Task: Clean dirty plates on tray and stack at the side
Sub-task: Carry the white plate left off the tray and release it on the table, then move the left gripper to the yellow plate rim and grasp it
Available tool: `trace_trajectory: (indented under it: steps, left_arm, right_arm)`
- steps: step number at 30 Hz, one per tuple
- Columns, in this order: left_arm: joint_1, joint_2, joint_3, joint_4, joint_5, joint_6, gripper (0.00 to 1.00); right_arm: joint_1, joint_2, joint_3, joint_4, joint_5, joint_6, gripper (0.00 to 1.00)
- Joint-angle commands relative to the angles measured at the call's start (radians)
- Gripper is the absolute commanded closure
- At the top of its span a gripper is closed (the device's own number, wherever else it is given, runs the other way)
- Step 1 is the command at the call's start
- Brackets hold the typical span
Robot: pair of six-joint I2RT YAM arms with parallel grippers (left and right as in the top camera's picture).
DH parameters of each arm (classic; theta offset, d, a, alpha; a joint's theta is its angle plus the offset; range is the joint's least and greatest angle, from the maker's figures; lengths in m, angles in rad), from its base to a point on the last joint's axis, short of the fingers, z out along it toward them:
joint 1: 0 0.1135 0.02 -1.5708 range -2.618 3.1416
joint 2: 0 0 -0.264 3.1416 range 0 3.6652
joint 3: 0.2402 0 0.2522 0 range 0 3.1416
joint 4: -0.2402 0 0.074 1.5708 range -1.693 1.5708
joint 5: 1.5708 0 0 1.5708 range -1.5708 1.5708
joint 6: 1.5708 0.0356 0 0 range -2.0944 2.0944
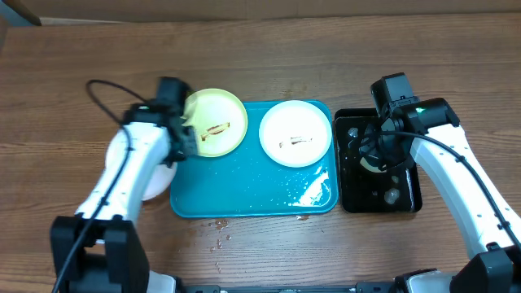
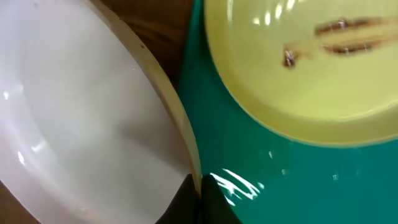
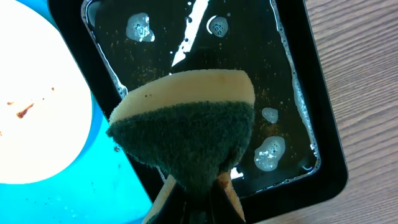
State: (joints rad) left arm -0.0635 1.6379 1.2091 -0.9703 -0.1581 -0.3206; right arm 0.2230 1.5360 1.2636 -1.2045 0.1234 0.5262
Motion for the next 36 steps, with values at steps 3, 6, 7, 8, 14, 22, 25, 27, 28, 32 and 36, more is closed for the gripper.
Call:
trace_trajectory:
  steps: [3, 6, 7, 8, 14, 22, 25, 27, 28, 32, 36]
  left_arm:
    - [0.174, -0.001, 0.014, 0.066, 0.068, 0.109, 0.96]
    - [0.242, 0.029, 0.014, 0.112, 0.124, 0.128, 0.96]
    - [0.257, 0.040, 0.014, 0.122, 0.138, 0.127, 0.96]
    - [0.272, 0.052, 0.014, 0.131, 0.153, 0.127, 0.96]
    - [0.295, 0.082, 0.014, 0.148, 0.159, 0.135, 0.92]
    - [0.271, 0.066, 0.040, 0.121, 0.459, 0.169, 0.61]
    - [0.228, 0.054, 0.040, 0.122, 0.520, 0.169, 0.57]
    - [0.166, 0.055, 0.040, 0.132, 0.516, 0.191, 0.56]
    - [0.135, 0.055, 0.038, 0.140, 0.500, 0.198, 0.57]
    - [-0.006, 0.057, 0.037, 0.189, 0.365, 0.205, 0.72]
    - [-0.140, 0.076, 0.037, 0.260, 0.216, 0.204, 0.96]
  right_arm:
    - [-0.002, -0.027, 0.020, 0.000, 0.014, -0.004, 0.96]
    - [-0.002, -0.027, 0.020, -0.002, 0.014, -0.004, 0.96]
    - [-0.002, -0.027, 0.020, -0.003, 0.014, -0.004, 0.96]
    - [-0.002, -0.027, 0.020, -0.003, 0.014, -0.004, 0.96]
    - [-0.002, -0.027, 0.020, -0.010, 0.014, -0.004, 0.96]
    - [-0.002, -0.027, 0.020, -0.009, 0.014, -0.004, 0.96]
    - [-0.002, -0.027, 0.020, -0.008, 0.014, -0.004, 0.96]
    - [-0.002, -0.027, 0.020, -0.008, 0.014, -0.004, 0.96]
    - [-0.002, -0.027, 0.020, -0.008, 0.014, -0.004, 0.96]
    - [-0.002, -0.027, 0.020, -0.010, 0.014, -0.004, 0.96]
    - [-0.002, -0.027, 0.020, -0.011, 0.014, -0.004, 0.96]
